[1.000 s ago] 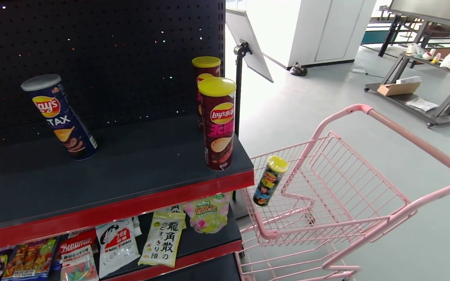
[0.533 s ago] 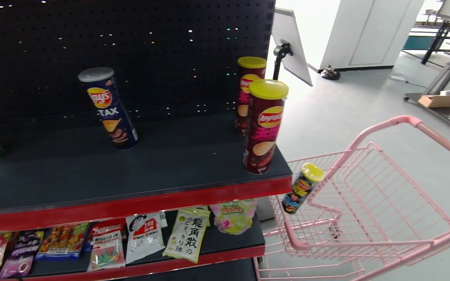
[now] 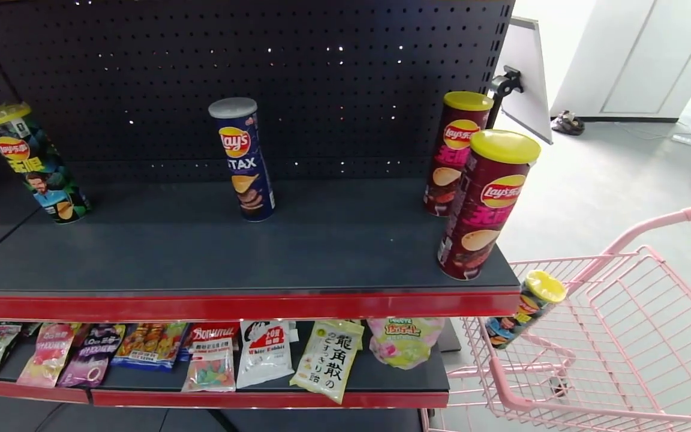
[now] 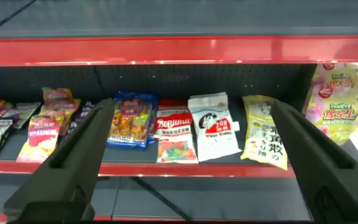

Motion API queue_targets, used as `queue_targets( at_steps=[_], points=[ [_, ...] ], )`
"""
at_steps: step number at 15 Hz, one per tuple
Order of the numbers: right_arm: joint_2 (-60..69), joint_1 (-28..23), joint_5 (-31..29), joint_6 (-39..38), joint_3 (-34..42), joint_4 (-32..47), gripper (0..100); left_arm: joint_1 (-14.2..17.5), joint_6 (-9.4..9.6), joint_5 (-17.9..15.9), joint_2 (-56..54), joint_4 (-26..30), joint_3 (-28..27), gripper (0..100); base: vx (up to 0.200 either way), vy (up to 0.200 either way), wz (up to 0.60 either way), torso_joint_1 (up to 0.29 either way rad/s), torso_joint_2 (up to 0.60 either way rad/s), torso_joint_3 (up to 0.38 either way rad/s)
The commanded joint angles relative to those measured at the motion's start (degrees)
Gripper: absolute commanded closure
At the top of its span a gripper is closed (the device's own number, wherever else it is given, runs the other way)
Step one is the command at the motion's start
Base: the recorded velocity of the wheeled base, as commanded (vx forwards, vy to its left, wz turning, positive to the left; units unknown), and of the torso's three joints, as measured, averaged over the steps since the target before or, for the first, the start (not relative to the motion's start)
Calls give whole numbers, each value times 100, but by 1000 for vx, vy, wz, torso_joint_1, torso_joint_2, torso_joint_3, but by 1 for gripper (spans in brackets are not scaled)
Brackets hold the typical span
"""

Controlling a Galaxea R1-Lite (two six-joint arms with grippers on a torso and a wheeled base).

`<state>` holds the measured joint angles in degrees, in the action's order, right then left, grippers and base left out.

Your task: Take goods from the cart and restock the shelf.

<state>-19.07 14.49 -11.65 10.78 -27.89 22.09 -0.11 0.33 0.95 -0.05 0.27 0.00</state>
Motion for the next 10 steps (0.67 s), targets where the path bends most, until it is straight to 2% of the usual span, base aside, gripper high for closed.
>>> queue_targets(
  at_steps=[1,6,10],
  points=[
    [289,18,23,-14,56,6,100,2,2,2,5,0,0,0,0,200,0,-2,-7,2],
    [913,1,40,-32,293,15,100,2,2,2,5,0,0,0,0,200,0,0,1,2],
    [746,10,76,-41,284,-179,100,2,2,2,5,0,0,0,0,200,0,2,4,1]
  ],
)
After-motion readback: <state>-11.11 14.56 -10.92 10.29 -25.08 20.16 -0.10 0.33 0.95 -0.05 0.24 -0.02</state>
